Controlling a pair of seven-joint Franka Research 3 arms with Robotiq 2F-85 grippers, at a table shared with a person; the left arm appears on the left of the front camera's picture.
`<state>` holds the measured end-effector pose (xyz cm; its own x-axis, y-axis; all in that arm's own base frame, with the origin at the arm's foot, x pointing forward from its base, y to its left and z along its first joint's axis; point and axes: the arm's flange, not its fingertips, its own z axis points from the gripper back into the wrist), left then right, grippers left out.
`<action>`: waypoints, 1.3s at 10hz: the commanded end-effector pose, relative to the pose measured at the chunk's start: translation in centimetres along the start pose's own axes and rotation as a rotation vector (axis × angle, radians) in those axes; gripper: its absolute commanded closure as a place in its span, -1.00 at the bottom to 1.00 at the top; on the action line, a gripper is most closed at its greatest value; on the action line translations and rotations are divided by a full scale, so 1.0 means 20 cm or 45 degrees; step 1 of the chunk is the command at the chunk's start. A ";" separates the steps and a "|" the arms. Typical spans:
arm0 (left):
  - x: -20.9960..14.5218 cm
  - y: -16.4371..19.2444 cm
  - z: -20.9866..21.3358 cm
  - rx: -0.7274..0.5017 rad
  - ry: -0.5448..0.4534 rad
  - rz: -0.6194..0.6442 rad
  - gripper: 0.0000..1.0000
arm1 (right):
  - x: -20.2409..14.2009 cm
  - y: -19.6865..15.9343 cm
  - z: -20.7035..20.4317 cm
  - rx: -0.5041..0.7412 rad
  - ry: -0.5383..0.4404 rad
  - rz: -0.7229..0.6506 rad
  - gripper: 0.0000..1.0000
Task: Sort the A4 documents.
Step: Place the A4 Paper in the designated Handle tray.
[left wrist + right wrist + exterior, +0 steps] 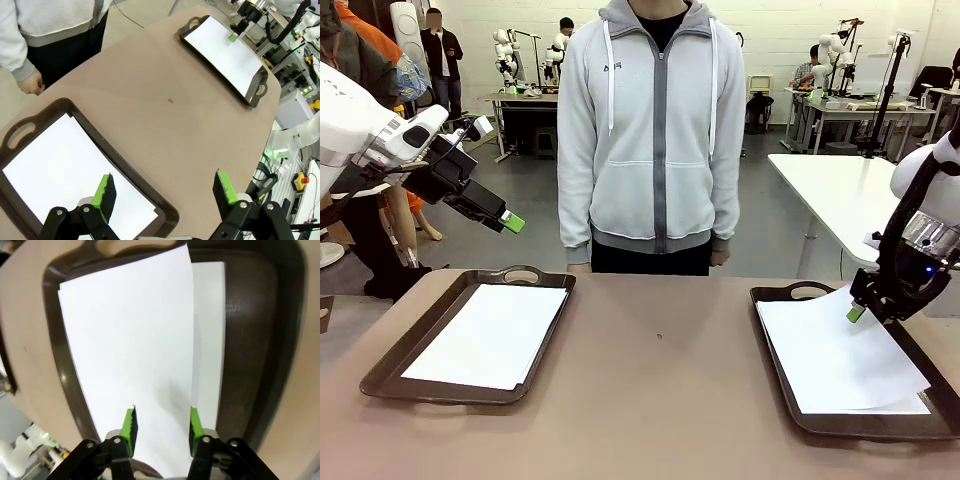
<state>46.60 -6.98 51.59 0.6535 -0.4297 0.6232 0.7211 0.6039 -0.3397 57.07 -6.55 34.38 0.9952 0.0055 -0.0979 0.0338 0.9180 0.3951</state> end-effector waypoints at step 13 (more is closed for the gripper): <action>0.00 0.00 0.00 0.005 -0.005 0.000 -1.00 | -0.14 0.06 0.06 -0.170 -0.146 -0.044 -1.00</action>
<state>46.60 -6.98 51.59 0.6534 -0.4297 0.6232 0.7211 0.6039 -0.3396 54.43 -5.95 36.26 0.9977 -0.0679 0.0035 0.0644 0.9606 0.2702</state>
